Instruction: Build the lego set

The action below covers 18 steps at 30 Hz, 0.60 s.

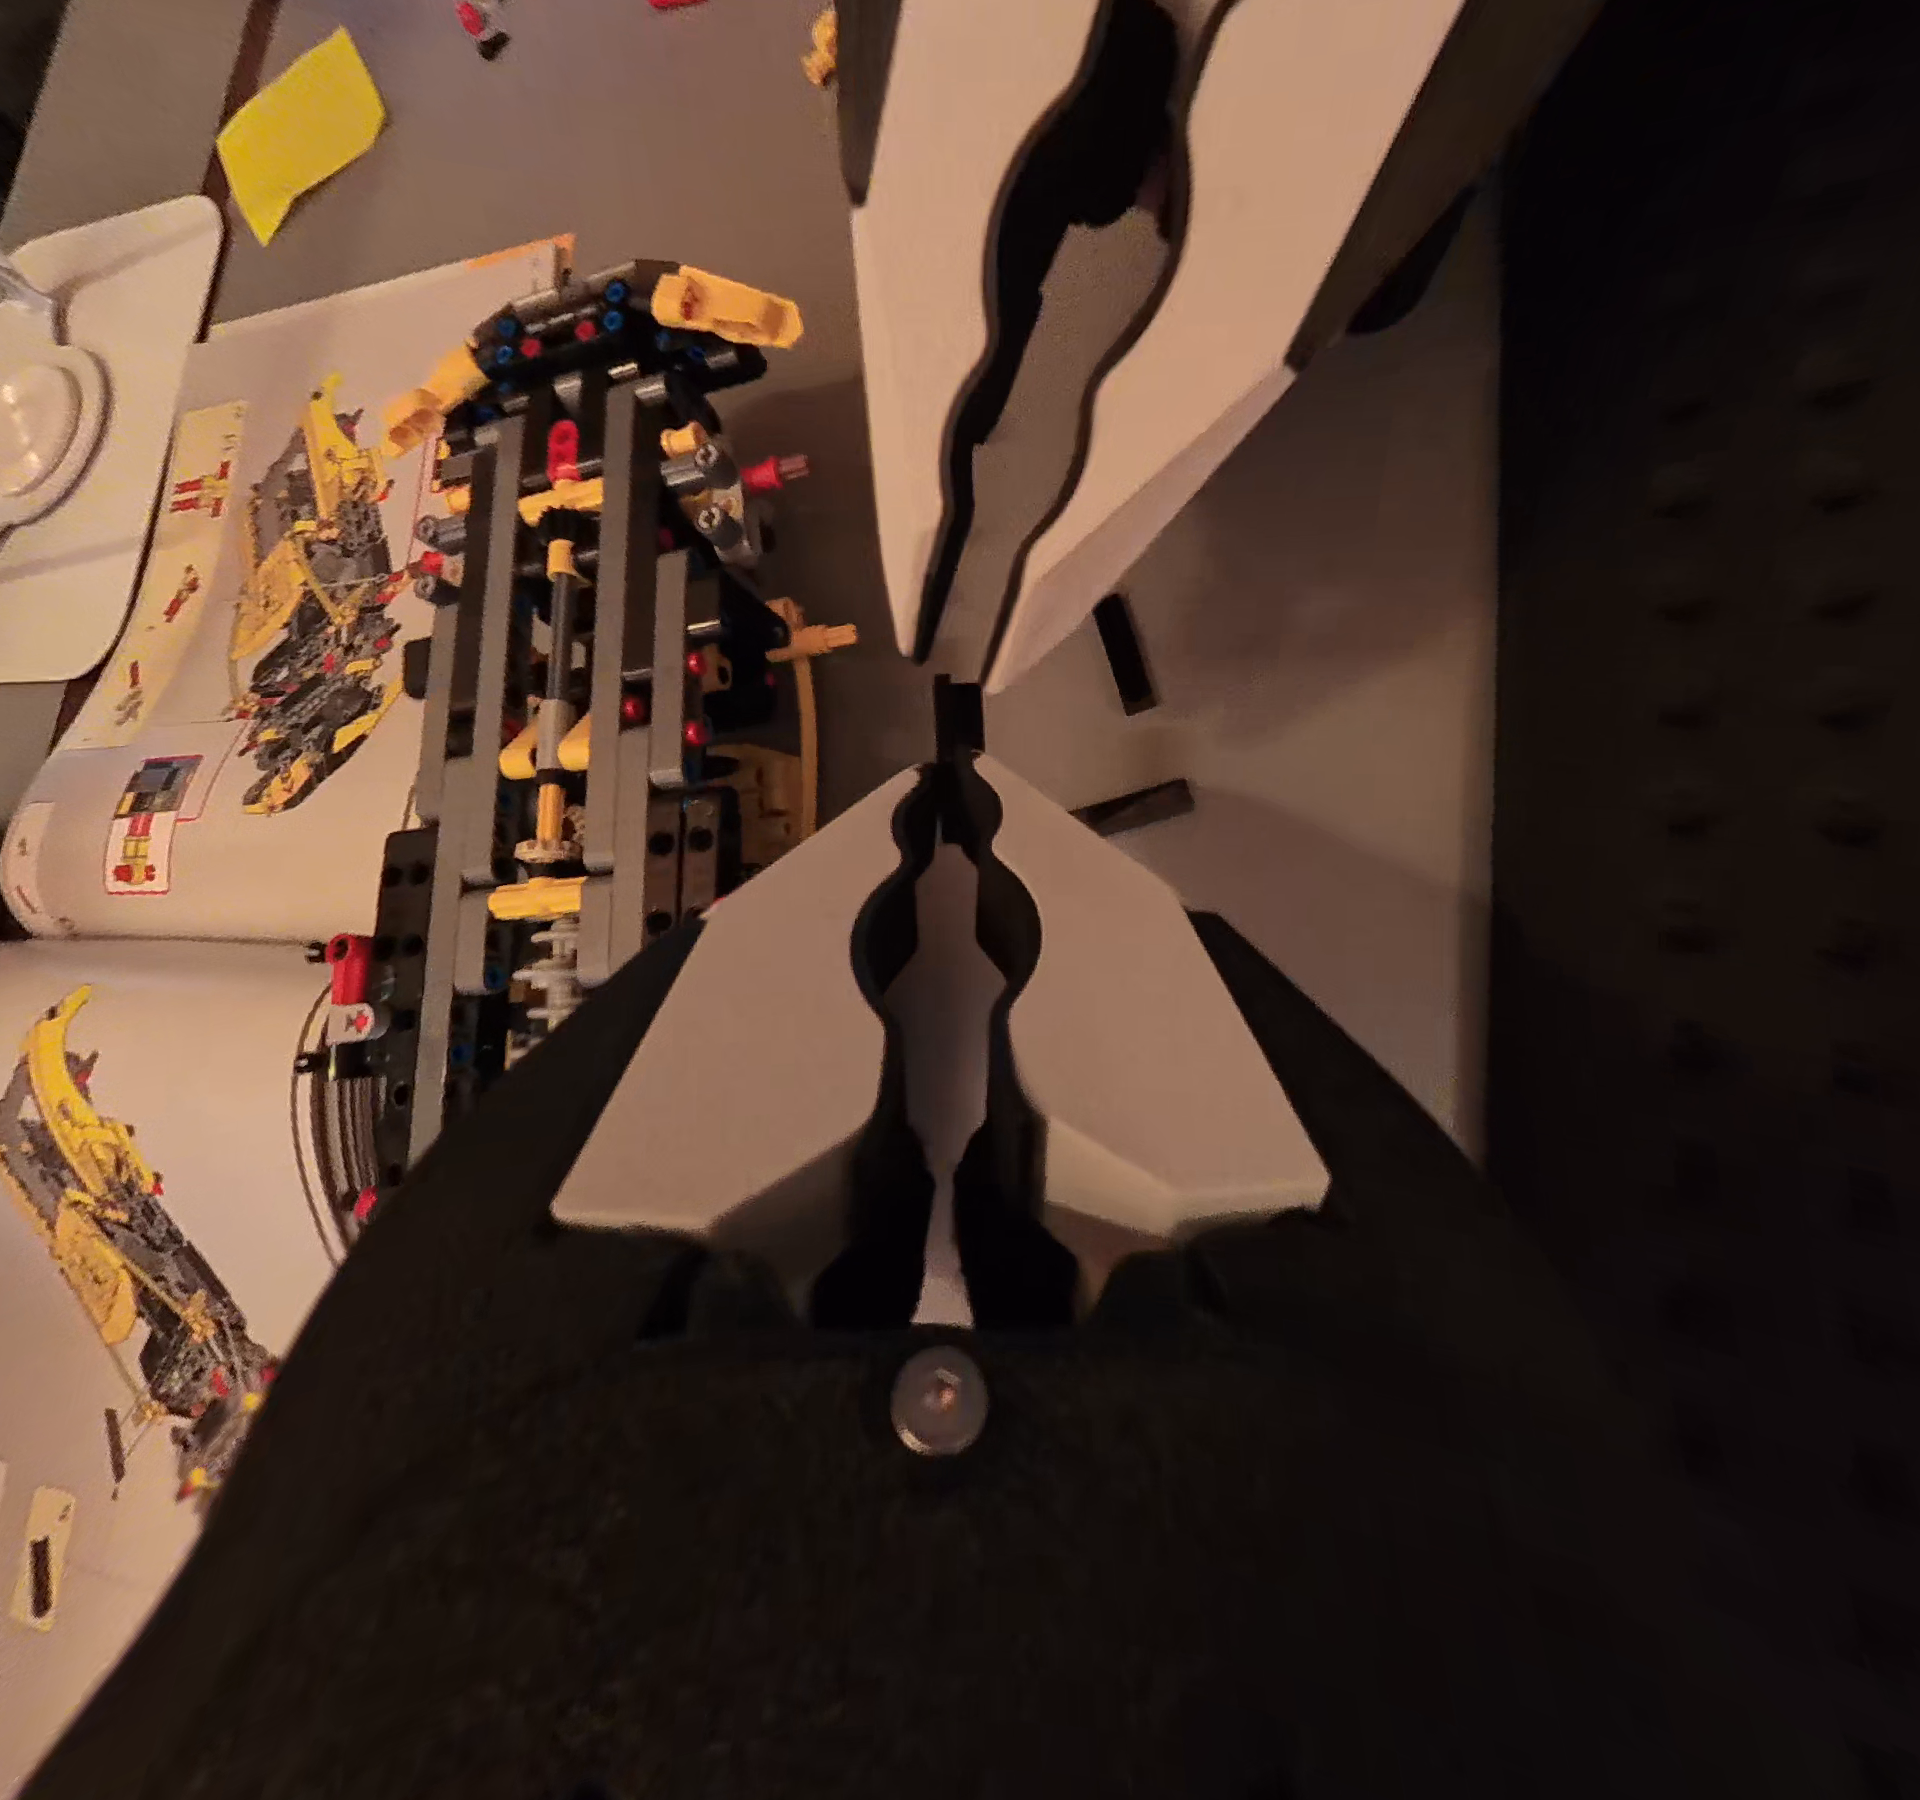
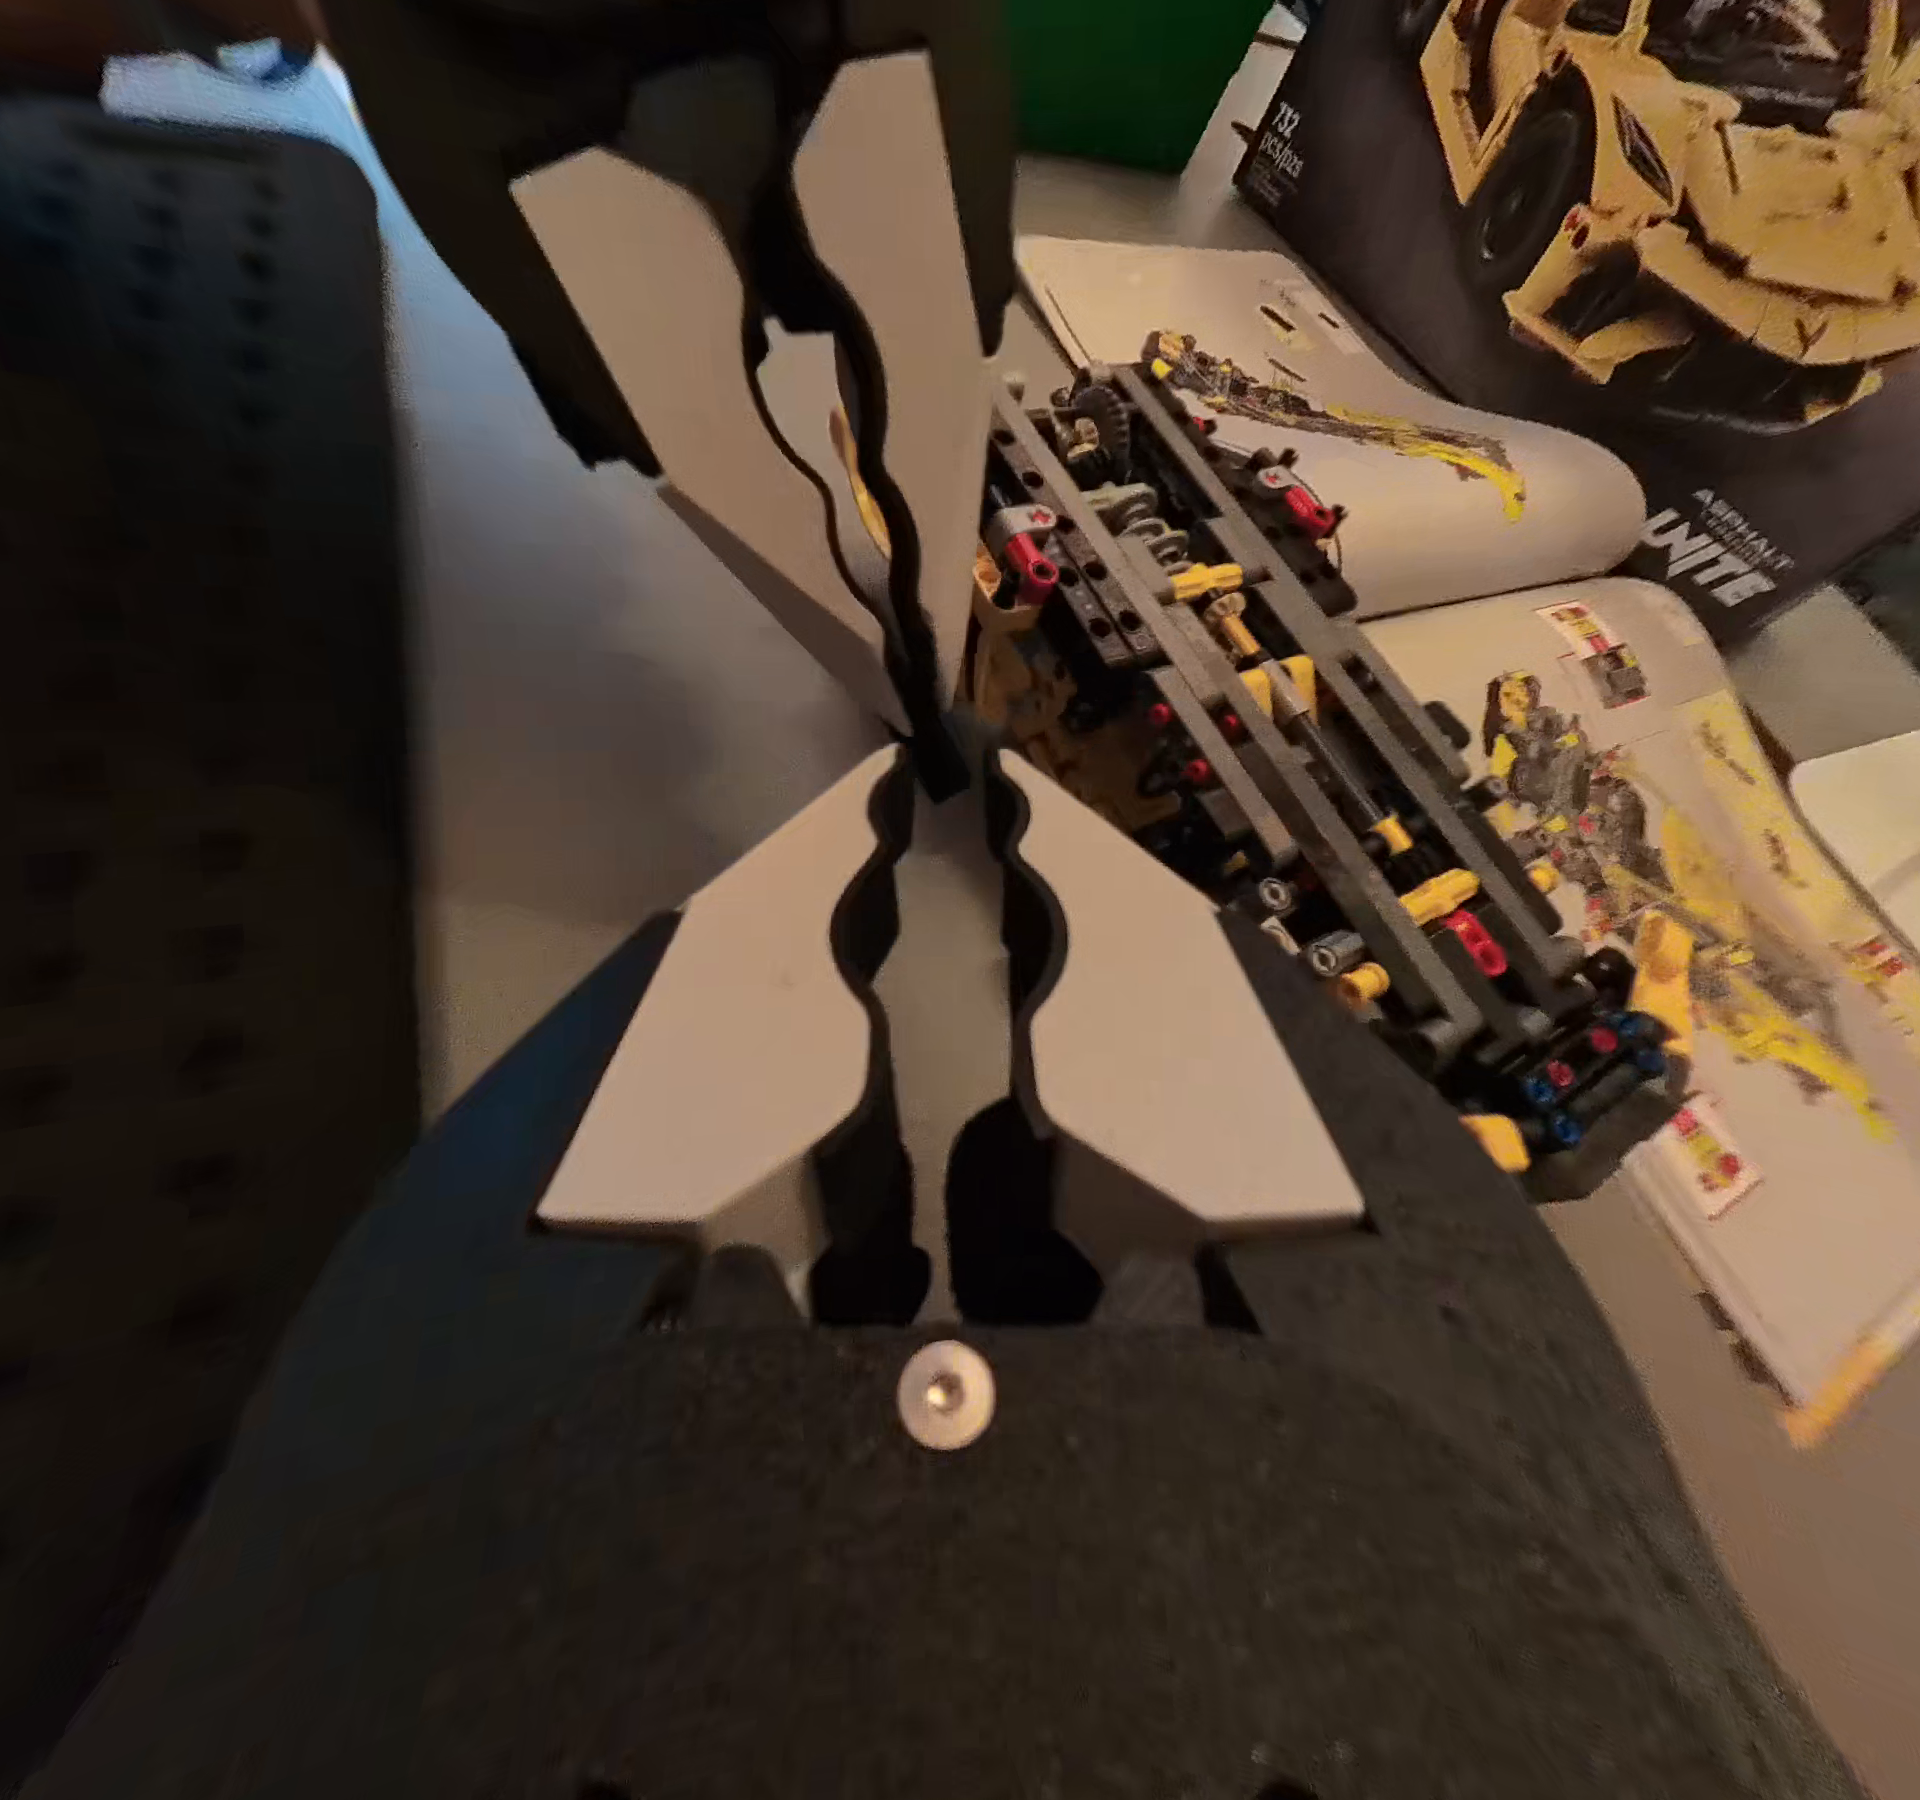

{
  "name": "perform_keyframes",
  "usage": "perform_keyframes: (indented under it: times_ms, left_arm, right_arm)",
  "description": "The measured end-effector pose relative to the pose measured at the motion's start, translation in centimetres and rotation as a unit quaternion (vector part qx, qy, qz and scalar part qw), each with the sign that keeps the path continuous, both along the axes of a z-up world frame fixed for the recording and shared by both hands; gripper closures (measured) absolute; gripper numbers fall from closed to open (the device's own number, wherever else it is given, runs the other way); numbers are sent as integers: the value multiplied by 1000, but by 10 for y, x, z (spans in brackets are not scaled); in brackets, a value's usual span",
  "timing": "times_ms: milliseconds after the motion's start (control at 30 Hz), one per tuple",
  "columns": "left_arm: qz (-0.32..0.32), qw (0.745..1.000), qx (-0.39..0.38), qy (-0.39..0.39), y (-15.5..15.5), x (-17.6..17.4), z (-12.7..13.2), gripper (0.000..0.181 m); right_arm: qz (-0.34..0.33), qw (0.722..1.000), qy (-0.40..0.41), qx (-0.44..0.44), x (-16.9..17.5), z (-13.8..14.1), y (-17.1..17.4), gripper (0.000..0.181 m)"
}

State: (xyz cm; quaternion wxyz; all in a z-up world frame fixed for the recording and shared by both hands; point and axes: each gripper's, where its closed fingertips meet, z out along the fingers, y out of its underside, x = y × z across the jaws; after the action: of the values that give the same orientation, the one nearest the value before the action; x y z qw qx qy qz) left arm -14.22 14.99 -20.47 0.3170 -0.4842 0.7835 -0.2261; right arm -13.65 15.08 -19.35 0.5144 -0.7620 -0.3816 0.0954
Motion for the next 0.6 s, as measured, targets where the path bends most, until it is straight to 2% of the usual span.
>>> perform_keyframes:
  times_ms: [67,200,367,500,600]
  left_arm:
    - [-15,1000,8,11,-3,0,-2,179]
    - [-32,999,27,17,-7,4,-2,179]
    - [-32,998,52,12,-4,9,1,179]
    - [3,998,64,-25,10,15,8,177]
    - [13,998,52,-20,15,13,5,178]
  right_arm:
    - [19,999,-25,4,0,0,0,175]
    - [67,994,-74,-47,-1,-12,-6,167]
    - [89,986,-128,-51,5,-13,-1,173]
    - [95,987,-107,-73,14,-3,7,174]
    - [108,985,-93,-98,18,-2,10,179]
